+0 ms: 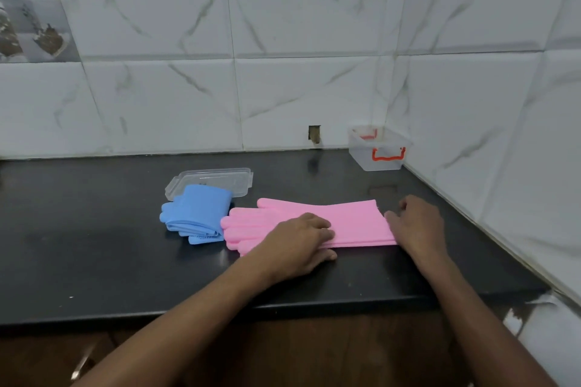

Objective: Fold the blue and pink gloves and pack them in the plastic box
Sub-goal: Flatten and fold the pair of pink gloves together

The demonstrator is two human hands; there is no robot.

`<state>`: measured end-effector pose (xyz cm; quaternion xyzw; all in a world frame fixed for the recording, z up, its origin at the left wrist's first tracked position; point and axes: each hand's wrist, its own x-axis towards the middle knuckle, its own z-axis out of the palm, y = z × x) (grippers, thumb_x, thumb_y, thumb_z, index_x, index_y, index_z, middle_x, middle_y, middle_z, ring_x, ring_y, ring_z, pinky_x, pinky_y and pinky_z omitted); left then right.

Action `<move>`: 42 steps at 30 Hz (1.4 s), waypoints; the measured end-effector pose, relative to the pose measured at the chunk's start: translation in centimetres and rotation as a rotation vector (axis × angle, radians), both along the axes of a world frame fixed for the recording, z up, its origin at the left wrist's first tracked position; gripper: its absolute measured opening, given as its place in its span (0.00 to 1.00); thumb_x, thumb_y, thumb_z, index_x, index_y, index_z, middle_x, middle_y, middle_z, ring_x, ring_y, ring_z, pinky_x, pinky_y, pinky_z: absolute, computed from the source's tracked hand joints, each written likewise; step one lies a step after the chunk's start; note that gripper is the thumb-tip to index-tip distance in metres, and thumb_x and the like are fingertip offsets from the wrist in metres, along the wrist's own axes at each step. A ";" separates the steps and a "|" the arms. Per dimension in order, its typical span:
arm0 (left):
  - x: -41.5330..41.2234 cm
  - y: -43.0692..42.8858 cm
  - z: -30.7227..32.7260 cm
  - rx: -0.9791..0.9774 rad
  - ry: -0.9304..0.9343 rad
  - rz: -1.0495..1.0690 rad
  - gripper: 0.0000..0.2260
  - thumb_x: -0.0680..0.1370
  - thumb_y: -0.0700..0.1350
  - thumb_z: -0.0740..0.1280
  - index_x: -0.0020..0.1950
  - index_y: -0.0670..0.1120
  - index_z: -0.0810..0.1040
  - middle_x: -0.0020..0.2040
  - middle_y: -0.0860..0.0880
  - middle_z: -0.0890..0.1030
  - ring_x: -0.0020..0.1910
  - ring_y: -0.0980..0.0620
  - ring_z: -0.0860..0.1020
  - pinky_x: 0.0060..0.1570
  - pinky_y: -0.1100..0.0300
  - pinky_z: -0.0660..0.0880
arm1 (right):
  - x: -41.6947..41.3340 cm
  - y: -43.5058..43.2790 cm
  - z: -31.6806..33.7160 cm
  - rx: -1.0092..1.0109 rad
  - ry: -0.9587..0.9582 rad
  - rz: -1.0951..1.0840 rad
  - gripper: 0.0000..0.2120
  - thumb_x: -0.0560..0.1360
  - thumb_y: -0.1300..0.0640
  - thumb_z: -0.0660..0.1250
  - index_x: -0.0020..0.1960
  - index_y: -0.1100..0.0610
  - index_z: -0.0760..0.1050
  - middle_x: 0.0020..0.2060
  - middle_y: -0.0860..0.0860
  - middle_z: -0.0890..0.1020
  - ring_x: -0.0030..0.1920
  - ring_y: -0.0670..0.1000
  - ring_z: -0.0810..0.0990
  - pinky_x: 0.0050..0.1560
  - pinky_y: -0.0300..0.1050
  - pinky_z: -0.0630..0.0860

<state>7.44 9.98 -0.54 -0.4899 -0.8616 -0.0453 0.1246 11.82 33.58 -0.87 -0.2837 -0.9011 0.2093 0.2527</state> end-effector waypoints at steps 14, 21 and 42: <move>0.4 4.0 -0.6 -0.005 0.185 0.079 0.07 0.80 0.45 0.55 0.45 0.44 0.68 0.44 0.42 0.81 0.40 0.36 0.78 0.35 0.50 0.65 | 2.1 -1.6 1.4 -0.762 0.182 0.043 0.23 0.74 0.42 0.69 0.42 0.63 0.68 0.33 0.64 0.82 0.25 0.61 0.83 0.29 0.54 0.83; 2.0 3.5 -1.2 -0.161 -0.283 -0.058 0.35 0.80 0.67 0.42 0.80 0.48 0.49 0.81 0.48 0.49 0.80 0.52 0.46 0.78 0.50 0.41 | 1.6 -3.0 0.3 -0.641 0.210 0.013 0.08 0.68 0.65 0.73 0.33 0.66 0.76 0.24 0.58 0.81 0.24 0.58 0.83 0.27 0.48 0.81; -7.5 1.1 2.4 0.786 -1.065 0.646 0.06 0.70 0.36 0.74 0.45 0.36 0.82 0.39 0.39 0.79 0.36 0.45 0.76 0.37 0.57 0.73 | 1.3 -12.3 -1.2 0.203 -0.003 0.488 0.24 0.77 0.42 0.64 0.70 0.50 0.70 0.66 0.48 0.76 0.64 0.50 0.75 0.63 0.43 0.70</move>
